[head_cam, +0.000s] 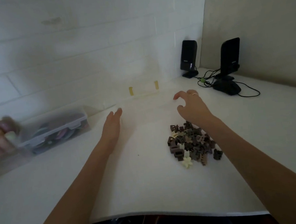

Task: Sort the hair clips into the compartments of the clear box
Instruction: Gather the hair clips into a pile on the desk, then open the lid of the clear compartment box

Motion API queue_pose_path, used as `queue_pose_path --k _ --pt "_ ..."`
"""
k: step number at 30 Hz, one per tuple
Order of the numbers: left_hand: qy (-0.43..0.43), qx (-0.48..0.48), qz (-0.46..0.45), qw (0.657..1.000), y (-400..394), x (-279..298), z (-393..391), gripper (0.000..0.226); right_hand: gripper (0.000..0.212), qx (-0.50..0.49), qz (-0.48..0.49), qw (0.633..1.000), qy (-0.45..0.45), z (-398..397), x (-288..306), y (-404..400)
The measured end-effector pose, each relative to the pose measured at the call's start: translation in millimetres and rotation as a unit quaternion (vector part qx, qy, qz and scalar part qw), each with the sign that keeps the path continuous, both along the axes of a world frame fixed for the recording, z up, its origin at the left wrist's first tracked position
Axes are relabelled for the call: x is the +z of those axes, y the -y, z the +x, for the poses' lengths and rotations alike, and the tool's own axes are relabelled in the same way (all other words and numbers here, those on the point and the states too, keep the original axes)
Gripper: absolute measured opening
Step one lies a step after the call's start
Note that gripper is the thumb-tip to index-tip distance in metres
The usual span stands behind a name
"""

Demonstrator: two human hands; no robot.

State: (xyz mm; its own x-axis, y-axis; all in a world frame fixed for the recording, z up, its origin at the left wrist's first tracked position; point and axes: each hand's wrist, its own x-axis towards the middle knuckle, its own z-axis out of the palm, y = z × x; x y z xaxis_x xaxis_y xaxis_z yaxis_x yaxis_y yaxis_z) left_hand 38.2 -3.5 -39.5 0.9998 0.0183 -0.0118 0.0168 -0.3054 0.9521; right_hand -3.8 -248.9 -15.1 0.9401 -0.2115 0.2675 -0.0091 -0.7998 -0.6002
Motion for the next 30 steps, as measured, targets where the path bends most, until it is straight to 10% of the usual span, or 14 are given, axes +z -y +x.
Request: queue_pose_path --k 6,13,19,30 --pt "-0.045 0.046 -0.279 0.958 -22 -3 7 0.020 0.050 0.039 0.017 0.999 0.001 -34 -2 -26" --pt "0.007 0.065 -0.235 0.970 -36 -1 2 0.017 0.059 0.093 -0.020 0.995 -0.038 -45 5 -25" --pt "0.064 0.031 -0.270 0.960 -33 -7 -6 0.013 0.017 -0.058 -0.089 0.994 0.022 -63 10 -24" --pt "0.032 -0.033 -0.302 0.952 -32 3 -16 0.034 0.032 -0.022 -0.191 0.967 -0.165 -49 -4 -42"
